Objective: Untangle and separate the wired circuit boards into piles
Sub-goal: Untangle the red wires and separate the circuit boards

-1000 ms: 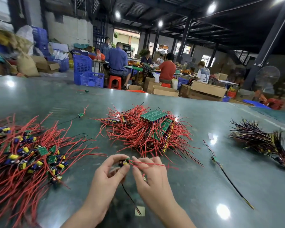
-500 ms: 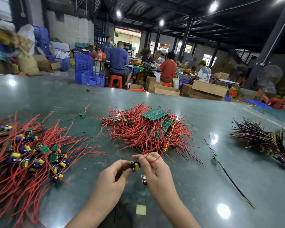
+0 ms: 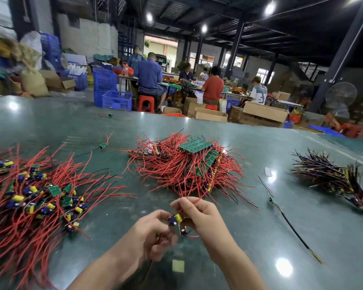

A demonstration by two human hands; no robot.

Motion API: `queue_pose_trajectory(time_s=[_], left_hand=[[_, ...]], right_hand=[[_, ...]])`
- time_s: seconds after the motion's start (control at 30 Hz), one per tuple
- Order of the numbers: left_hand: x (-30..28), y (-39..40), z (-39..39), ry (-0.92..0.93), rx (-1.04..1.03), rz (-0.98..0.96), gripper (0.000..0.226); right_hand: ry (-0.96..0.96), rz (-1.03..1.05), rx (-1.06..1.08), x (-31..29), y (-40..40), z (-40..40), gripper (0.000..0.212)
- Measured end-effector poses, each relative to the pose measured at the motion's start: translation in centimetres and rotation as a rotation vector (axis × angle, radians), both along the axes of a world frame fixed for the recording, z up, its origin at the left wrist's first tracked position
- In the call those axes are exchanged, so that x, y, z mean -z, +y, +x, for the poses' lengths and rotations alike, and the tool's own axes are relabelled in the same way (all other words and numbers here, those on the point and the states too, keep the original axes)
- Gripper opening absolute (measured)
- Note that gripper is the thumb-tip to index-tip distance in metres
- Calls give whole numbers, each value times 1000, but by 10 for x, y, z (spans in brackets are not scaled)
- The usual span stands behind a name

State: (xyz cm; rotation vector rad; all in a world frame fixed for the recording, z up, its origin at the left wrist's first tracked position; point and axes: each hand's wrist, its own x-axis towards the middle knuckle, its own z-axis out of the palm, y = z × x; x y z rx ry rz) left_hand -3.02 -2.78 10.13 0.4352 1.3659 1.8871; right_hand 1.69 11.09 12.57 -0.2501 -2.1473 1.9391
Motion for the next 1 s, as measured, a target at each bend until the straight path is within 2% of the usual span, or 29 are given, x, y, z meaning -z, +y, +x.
queue_pose_trajectory(time_s=[0.07,0.13,0.3,0.4,0.5,0.6,0.73,0.8,0.9,1.0], left_hand=[[-2,1,3,81,-11,-104,37],[-2,1,3,147,-72,-150,39],[-7,-3,1,53,-119,-32,33],[-6,-4,-1,-14,-84,2,32],[-4,-7,-6,-53,-56,-57,28],[-1,-8,-5,132,-85,-169,20],[5,-2,-1,263,-130,-237,30],[3,-2,-2,200,-128,-194,31],[0,-6,-7,-23,-101,-78,35],[1,-11,-14,-129,-50,-15,34]], right_hand=[[-20,98,-23,0,-3,1,24],[0,55,-11,1,-3,1,21],[25,-382,-44,4,2,-2,10],[15,-492,-72,4,2,-2,10],[46,-362,4,3,5,-1,7],[56,-100,36,1,6,0,9],[73,-88,55,0,2,2,11],[82,-138,71,0,4,1,11],[93,-160,102,-2,9,1,14],[79,-354,94,-3,13,0,14]])
